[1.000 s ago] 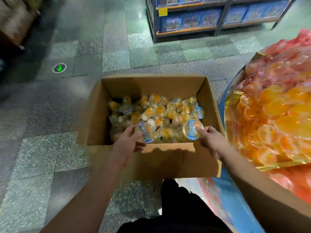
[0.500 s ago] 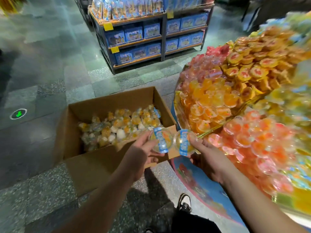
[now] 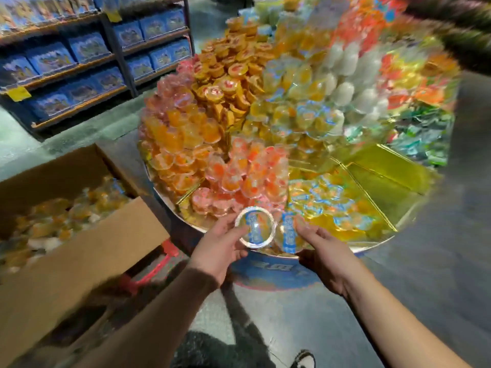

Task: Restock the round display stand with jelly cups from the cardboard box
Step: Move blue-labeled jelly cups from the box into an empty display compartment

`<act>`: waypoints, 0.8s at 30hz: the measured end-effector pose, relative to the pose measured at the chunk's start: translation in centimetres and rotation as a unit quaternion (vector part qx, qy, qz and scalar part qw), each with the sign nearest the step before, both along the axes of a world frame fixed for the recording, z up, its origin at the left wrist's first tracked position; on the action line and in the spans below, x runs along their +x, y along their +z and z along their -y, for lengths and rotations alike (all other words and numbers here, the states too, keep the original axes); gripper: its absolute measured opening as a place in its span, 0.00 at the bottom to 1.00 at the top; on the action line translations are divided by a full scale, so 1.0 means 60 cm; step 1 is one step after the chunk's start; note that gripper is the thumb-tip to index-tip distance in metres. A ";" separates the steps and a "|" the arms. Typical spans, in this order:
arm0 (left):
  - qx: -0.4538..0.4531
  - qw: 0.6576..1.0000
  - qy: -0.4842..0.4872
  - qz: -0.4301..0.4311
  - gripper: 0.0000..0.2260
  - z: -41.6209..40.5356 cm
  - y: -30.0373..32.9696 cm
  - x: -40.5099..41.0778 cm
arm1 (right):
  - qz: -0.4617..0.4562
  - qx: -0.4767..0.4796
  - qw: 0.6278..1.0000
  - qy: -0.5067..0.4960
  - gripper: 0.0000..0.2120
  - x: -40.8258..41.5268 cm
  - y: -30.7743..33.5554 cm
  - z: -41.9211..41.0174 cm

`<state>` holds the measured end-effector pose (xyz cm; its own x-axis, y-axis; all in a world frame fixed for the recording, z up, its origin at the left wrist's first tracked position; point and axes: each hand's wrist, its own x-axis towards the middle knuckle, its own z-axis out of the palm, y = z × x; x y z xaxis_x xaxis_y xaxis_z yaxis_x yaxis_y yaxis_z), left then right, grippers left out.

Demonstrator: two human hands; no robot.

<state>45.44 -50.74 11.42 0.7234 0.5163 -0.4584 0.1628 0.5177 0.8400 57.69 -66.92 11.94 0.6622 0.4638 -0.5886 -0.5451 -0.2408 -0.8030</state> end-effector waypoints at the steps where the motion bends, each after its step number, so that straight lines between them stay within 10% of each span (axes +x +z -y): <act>1: -0.013 1.000 0.000 -0.008 0.14 0.036 -0.008 0.031 | -0.006 0.001 1.000 -0.008 0.23 0.021 -0.006 0.037; 12: -0.091 0.987 -0.095 -0.092 0.09 0.290 -0.077 0.257 | -0.103 -0.023 0.992 -0.076 0.14 0.220 -0.094 0.304; 24: -0.127 0.977 0.005 -0.170 0.08 0.234 -0.174 0.400 | -0.143 -0.054 0.985 -0.079 0.16 0.357 -0.208 0.202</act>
<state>69.46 -64.77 0.96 0.5024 0.3612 -0.7856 0.4031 0.7059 0.5824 79.14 -79.04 -0.53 0.5206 0.2925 -0.8021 -0.7828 -0.2115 -0.5852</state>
